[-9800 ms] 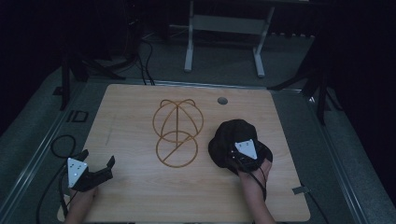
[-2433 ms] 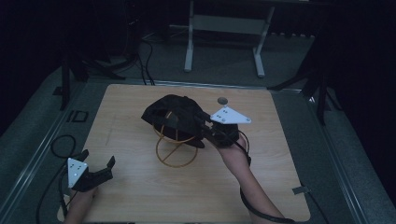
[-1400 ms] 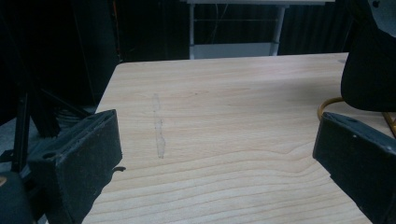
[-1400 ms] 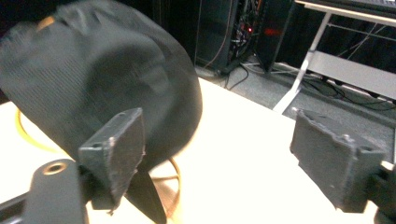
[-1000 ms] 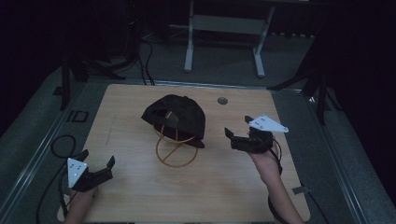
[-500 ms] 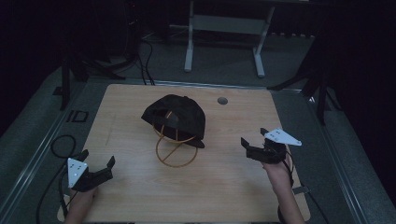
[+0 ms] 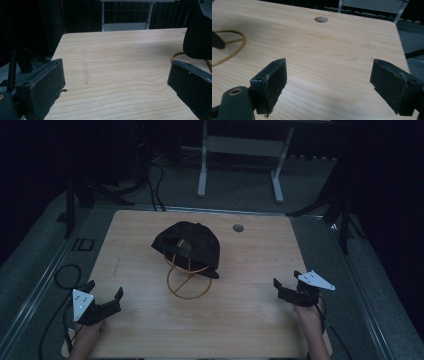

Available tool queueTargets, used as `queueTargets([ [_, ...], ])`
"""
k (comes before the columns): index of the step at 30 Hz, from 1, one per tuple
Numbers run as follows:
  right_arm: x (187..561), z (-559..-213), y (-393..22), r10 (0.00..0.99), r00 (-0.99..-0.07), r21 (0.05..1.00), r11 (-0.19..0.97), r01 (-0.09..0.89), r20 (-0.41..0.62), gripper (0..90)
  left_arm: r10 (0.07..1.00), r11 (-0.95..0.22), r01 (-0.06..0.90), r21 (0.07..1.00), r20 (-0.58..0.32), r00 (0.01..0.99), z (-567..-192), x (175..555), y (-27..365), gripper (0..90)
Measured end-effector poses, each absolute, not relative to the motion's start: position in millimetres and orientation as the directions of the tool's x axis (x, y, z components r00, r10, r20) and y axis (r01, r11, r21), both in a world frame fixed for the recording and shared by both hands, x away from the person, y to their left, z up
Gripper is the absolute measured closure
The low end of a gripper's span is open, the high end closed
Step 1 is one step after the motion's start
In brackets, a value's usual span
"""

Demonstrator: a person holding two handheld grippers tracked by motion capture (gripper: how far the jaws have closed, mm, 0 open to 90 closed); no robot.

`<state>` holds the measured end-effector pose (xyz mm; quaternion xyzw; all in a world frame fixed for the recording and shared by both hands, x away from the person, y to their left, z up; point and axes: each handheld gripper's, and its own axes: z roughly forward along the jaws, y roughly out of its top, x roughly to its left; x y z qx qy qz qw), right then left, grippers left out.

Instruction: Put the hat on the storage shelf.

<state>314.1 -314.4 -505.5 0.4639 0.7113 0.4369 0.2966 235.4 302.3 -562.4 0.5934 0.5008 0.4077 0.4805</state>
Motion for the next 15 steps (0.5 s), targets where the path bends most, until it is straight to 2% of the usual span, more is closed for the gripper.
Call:
queueTargets([
  [5, 307.7, -522.3, -333.2, 0.937, -0.344, 0.883, 0.206, 0.422, -0.054, 13.8, 0.986, -0.037, 0.202, 0.979, 0.002, 0.167, -562.4, 235.4, 302.4, 1.8],
  [15, 296.2, -536.6, -354.7, 0.952, -0.304, 0.863, 0.190, 0.468, -0.045, 13.8, 0.986, -0.037, 0.202, 0.979, 0.002, 0.167, -562.4, 235.4, 302.3, 1.7],
])
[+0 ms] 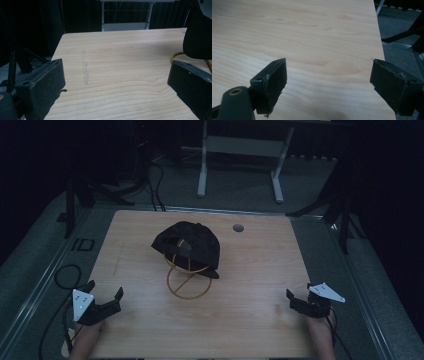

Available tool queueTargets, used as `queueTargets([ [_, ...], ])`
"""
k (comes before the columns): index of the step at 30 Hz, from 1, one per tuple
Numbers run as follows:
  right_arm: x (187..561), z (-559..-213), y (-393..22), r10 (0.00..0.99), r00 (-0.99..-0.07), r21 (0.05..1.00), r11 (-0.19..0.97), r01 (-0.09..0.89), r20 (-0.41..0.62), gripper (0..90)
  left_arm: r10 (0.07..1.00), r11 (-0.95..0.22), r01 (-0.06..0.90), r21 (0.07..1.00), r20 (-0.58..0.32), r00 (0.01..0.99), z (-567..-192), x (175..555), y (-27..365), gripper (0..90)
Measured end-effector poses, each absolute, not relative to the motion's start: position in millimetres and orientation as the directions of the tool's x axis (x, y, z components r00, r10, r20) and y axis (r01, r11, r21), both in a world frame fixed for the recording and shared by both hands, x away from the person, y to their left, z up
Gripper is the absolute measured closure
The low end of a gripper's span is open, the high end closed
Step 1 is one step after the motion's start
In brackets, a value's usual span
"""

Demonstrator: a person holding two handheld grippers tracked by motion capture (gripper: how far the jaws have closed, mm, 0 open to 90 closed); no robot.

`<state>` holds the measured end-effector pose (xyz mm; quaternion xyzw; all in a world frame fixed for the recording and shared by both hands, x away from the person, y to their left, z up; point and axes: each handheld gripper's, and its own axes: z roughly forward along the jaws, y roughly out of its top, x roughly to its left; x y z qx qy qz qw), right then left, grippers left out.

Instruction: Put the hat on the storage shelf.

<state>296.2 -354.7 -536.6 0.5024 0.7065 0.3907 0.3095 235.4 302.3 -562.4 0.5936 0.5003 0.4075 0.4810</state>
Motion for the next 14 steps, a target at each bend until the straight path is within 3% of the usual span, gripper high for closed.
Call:
queueTargets([
  [14, 291.7, -539.1, -360.8, 0.958, -0.281, 0.861, 0.187, 0.473, -0.054, 14.1, 0.986, -0.031, 0.205, 0.978, -0.003, 0.167, -562.4, 235.4, 302.7, 1.7],
])
